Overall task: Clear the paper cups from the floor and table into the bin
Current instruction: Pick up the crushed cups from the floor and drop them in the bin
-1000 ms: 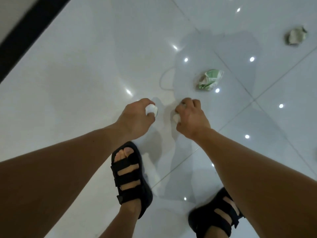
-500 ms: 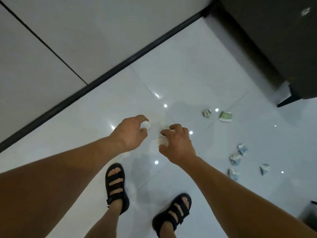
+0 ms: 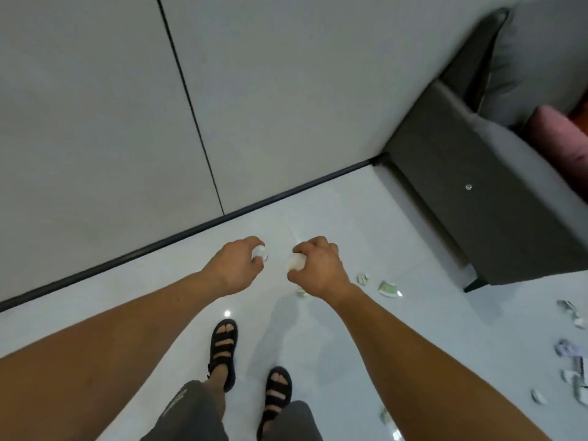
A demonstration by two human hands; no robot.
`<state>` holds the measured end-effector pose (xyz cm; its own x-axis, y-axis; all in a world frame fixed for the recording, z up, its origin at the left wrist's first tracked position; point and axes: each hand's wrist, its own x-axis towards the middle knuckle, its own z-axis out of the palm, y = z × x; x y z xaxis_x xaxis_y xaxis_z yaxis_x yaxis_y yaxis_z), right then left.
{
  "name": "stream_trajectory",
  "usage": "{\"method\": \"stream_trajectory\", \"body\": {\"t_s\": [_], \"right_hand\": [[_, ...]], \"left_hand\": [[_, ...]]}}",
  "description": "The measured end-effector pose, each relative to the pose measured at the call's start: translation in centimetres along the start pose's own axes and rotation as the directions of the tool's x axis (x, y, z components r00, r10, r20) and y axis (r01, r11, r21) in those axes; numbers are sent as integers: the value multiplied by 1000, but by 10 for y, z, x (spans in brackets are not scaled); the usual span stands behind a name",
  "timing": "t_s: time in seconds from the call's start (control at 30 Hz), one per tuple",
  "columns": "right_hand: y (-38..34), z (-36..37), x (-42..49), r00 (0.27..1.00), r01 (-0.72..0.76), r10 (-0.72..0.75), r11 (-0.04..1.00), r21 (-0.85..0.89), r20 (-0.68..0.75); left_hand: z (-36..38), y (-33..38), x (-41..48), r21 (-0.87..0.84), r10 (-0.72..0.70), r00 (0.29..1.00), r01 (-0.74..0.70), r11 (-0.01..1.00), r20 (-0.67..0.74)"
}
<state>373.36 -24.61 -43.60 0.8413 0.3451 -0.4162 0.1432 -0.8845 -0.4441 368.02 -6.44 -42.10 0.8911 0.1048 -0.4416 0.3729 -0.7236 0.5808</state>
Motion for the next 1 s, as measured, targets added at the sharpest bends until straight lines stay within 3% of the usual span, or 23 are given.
{"method": "stream_trajectory", "body": {"t_s": [0.27,0.57,0.83,1.0], "right_hand": [[-98,-10,-65,950,302,-288,946,-117,122],[-259,49,-140,803,593,-542,771,-233,247],[-416,160,-241,646,762,-684,600,-242,339],[-482,232,-300,572,818,-703,524,-237,422]], "left_hand": [[-43,-44,-143,-172,-225,945,188,967,-237],[-100,-141,-297,-347,-420,775,274,897,-473],[-126,-283,-472,-446,-572,601,363,818,-559],[-124,-355,-569,-535,-677,508,417,735,-533]]}}
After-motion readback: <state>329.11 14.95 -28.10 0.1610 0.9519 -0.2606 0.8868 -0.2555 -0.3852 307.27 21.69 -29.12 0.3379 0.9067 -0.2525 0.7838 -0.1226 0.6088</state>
